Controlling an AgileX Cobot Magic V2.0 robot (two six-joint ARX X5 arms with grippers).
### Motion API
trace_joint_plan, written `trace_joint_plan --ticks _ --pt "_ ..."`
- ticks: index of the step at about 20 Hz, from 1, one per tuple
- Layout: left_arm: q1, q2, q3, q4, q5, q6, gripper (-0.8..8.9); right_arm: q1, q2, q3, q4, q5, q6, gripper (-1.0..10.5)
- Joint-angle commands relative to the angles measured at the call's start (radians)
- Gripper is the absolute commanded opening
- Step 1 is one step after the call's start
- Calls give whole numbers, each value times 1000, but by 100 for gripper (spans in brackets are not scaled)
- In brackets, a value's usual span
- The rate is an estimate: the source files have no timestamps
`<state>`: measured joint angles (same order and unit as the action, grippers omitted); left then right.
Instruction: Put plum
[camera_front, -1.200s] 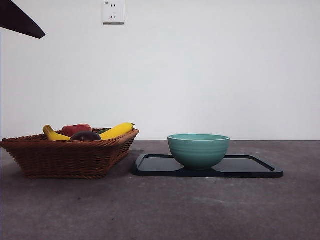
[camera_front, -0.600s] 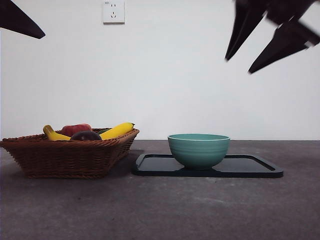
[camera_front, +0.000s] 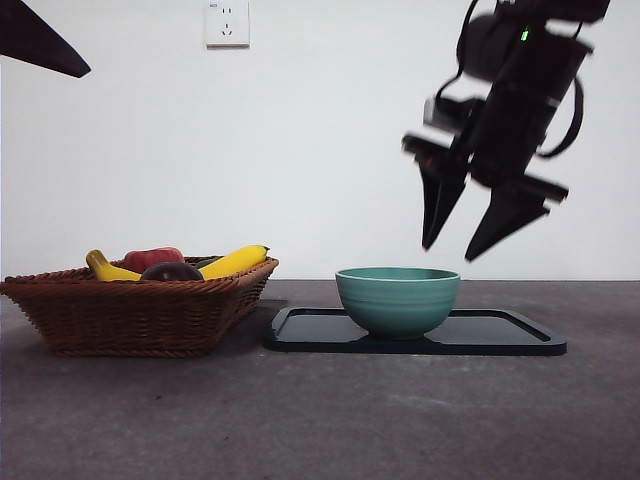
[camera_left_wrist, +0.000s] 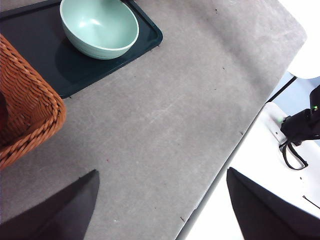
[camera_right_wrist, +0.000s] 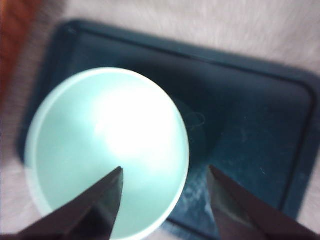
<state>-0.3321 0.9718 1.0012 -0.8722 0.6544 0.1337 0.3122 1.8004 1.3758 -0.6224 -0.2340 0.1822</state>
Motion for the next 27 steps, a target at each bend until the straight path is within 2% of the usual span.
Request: trace_joint_plan --ticks 1,4,6,8,14,17,20,23,27 --pt "-4 8 21 4 4 13 401 4 58 22 17 3 -13 266" --pt "-4 8 21 4 4 14 401 4 102 22 25 8 -13 251" --pt "-3 8 21 4 4 13 401 4 112 22 39 8 -14 106" --pt "-4 8 21 3 5 13 401 4 114 22 57 8 -14 16" --pt "-3 8 21 2 5 13 401 4 76 31 61 37 -7 7" --pt "-4 8 21 2 4 13 401 4 -30 31 41 37 -11 7" --pt "-4 8 21 2 4 13 401 11 -161 31 -48 21 -34 7" --pt "-4 8 21 2 4 13 401 53 -289 29 -182 26 -71 7" --pt "-3 8 21 2 5 13 401 118 -427 -33 -202 30 -71 7"
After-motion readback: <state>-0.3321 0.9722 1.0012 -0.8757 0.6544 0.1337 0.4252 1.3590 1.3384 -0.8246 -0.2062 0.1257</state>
